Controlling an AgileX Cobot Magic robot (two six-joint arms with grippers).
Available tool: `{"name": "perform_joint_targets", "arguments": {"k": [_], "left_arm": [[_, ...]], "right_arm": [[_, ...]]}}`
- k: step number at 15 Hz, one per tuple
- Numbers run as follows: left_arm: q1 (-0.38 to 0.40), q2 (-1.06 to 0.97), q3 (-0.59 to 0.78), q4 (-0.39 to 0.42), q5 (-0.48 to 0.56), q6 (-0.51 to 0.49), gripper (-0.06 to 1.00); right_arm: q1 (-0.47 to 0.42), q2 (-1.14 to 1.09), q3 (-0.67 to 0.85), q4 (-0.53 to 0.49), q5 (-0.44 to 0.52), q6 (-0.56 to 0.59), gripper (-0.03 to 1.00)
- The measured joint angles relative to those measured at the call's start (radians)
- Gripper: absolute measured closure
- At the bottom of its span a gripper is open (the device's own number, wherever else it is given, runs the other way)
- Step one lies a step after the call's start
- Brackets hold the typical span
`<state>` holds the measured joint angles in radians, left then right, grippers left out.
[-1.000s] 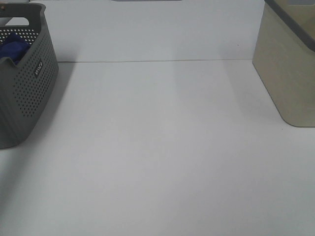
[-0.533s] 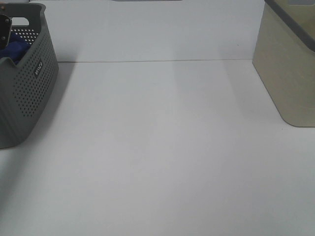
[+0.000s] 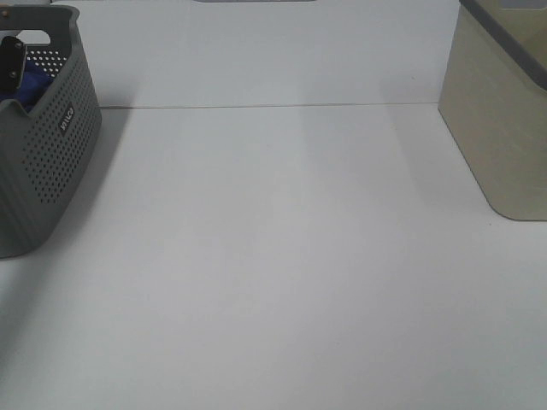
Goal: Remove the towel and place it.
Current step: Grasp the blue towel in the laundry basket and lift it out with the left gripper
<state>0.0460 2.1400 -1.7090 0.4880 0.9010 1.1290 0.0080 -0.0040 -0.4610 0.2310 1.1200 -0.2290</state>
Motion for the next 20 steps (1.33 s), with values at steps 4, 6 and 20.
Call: {"name": "perform_joint_targets", "arguments": {"k": [4, 6, 20], "left_arm": [[0.000, 0.000, 0.000, -0.055, 0.044, 0.000, 0.60], [0.000, 0.000, 0.000, -0.084, 0.046, -0.017, 0.62], [-0.026, -0.155, 0.000, 0.010, 0.036, -0.106, 0.94]], "right_arm": [[0.000, 0.000, 0.000, 0.000, 0.000, 0.000, 0.24], [0.000, 0.000, 0.000, 0.000, 0.000, 0.000, 0.24], [0.000, 0.000, 0.000, 0.000, 0.000, 0.000, 0.24]]}}
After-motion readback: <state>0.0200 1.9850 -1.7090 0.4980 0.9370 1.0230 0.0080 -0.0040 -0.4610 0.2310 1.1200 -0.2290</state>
